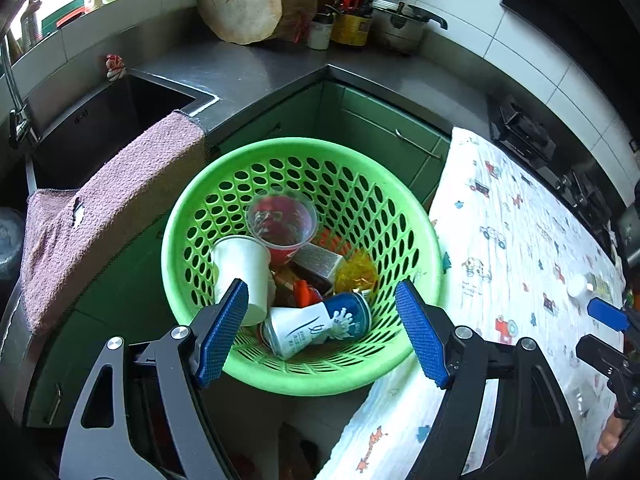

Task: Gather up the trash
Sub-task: 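Move the right tool back to the table and grasp the clear yellow-label bottle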

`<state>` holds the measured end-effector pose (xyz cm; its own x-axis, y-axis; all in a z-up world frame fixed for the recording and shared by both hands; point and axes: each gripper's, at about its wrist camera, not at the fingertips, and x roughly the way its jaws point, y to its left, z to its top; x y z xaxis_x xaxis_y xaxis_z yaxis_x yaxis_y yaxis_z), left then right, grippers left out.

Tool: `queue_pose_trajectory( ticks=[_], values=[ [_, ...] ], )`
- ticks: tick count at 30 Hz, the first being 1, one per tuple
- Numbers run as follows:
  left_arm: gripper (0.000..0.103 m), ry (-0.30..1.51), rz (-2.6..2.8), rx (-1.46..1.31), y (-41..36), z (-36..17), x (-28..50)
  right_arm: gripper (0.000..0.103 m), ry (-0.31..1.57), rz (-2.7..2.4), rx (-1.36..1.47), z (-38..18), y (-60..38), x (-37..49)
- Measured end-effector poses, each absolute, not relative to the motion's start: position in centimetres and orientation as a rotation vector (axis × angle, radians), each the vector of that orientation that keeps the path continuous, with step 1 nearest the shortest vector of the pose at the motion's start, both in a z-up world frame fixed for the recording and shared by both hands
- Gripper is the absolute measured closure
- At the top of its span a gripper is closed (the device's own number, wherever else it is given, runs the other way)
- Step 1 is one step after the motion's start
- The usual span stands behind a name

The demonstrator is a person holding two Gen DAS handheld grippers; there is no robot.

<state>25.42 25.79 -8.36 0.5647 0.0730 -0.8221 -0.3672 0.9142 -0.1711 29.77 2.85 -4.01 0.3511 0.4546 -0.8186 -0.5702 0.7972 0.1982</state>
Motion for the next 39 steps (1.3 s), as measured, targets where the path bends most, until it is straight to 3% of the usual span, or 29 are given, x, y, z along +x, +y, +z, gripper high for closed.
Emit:
queue_pose_trajectory(
  ticks=[18, 39],
  values=[
    [0.027, 0.966, 0.163, -0.262, 15.6, -8.1, 27.2, 0.025, 1.036, 0.409, -0.136, -5.0, -15.8, 32.3],
    [0.027, 1.003, 0.201, -0.233, 10.5, -9.0, 27.1, 0.022, 1.091, 0.691, -0.892, -11.3, -16.7, 40.7]
  ],
)
